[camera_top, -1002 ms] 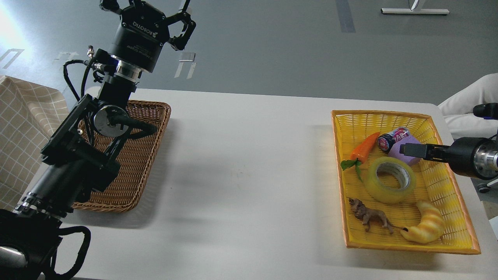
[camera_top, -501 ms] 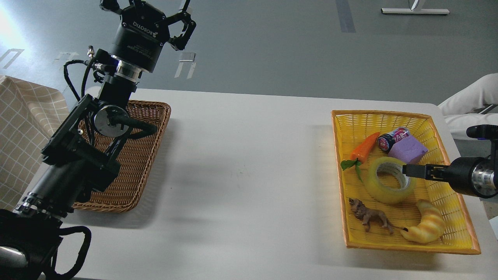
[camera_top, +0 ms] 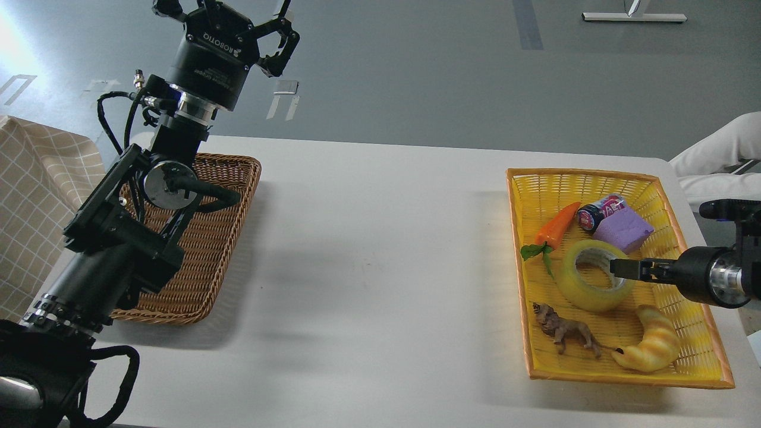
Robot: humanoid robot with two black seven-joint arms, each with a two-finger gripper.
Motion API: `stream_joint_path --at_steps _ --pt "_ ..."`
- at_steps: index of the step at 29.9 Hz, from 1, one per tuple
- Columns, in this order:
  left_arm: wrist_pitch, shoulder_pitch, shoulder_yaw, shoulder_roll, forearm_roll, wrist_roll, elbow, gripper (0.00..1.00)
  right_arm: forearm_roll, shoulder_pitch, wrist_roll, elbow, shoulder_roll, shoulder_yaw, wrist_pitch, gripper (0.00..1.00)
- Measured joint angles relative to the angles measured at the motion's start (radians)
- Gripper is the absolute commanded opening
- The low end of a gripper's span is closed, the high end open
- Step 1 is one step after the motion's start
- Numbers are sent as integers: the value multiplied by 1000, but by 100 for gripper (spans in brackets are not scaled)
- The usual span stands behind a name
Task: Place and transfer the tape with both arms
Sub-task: 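Lower the right gripper into the tape roll's hole and close it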
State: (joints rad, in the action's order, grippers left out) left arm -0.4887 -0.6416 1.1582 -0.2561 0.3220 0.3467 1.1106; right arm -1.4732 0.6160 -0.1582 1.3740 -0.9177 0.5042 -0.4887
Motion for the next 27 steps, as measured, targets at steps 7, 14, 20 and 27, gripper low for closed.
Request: stream_joint_path --at_steps 7,14,20,27 --pt "0 0 1 0 0 0 0 98 -9 0 0 -9 22 -4 0 68" --pt "0 0 1 0 0 0 0 98 -15 7 0 -34 36 -30 0 66" --pt "0 0 0 0 0 0 0 98 -15 6 0 -41 50 -38 0 51" --pt "0 0 1 0 0 0 0 98 -16 11 0 -47 60 -50 0 42"
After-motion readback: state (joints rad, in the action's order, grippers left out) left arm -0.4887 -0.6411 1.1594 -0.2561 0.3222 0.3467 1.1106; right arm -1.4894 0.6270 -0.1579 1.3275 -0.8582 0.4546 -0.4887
